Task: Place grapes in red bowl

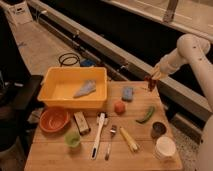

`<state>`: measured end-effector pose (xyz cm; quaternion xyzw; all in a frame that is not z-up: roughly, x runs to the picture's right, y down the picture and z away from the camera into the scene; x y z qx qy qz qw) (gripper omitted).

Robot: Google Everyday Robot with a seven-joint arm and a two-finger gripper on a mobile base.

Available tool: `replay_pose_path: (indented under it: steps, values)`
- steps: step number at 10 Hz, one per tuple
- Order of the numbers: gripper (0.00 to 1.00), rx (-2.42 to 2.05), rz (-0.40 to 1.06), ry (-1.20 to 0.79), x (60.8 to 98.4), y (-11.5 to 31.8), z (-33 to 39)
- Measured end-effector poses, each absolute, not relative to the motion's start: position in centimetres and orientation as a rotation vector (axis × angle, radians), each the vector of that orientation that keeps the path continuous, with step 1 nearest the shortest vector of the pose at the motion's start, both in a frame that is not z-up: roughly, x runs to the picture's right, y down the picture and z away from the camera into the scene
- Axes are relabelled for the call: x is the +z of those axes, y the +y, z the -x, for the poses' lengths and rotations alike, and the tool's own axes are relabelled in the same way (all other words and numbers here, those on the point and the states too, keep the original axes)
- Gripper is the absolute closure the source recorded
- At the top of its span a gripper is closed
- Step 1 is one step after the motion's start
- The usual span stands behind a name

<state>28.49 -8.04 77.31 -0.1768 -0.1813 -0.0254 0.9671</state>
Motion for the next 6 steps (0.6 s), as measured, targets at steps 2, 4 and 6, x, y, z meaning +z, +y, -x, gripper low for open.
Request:
replay_pose_path:
  steps: [2, 4, 6]
  values:
    - [1.0, -0.133, 0.303, -0.429, 72.6, -10.2, -25.8]
    - [1.0, -0.229, 0.271, -0.515, 68.8, -10.7, -21.9]
    - [1.0, -0.304, 0.265, -0.559, 66.0, -10.2, -19.4]
